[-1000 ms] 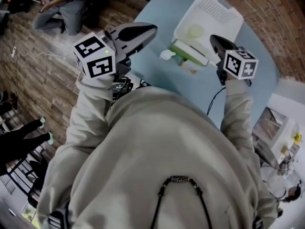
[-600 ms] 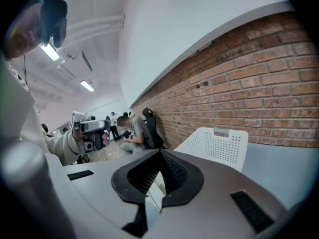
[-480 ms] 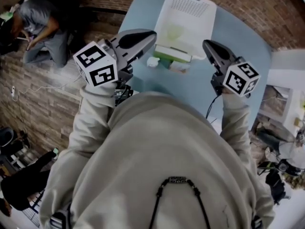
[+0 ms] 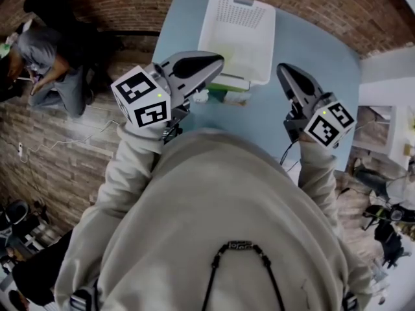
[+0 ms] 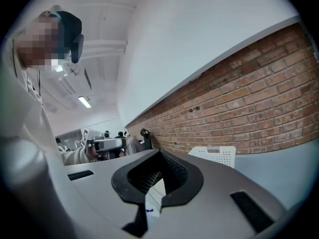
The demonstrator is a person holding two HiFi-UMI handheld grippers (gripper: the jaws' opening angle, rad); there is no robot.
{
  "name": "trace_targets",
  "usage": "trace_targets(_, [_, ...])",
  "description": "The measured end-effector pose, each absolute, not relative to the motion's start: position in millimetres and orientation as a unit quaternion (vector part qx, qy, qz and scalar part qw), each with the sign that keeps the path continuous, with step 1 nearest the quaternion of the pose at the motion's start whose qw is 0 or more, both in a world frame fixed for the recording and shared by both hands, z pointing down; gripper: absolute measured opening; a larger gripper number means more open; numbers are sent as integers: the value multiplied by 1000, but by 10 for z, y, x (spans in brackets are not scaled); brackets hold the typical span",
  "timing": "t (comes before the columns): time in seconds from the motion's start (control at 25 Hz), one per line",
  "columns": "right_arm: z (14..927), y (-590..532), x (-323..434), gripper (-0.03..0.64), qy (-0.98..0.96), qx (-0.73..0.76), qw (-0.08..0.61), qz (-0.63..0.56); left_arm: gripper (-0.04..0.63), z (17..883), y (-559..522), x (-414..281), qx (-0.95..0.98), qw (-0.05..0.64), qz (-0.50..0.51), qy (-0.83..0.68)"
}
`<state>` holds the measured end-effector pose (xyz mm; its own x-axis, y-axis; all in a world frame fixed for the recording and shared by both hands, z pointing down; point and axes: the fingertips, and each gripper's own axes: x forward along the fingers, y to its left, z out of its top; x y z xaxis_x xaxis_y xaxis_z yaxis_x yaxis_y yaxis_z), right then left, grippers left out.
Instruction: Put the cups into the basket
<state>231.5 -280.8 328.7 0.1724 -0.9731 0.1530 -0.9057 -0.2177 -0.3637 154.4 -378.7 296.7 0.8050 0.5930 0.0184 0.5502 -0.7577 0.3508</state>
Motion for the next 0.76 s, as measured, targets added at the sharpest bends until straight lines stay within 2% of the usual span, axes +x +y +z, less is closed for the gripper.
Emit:
trace_targets(0.24, [3197, -2964, 2209, 11, 634, -755, 53, -159, -3, 3046, -3760, 1475, 936, 159, 75, 306])
trace_targets(0.76, [3280, -3079, 2165, 11, 647, -742, 29, -173, -3, 3130, -4025, 1349, 942, 167, 78, 281])
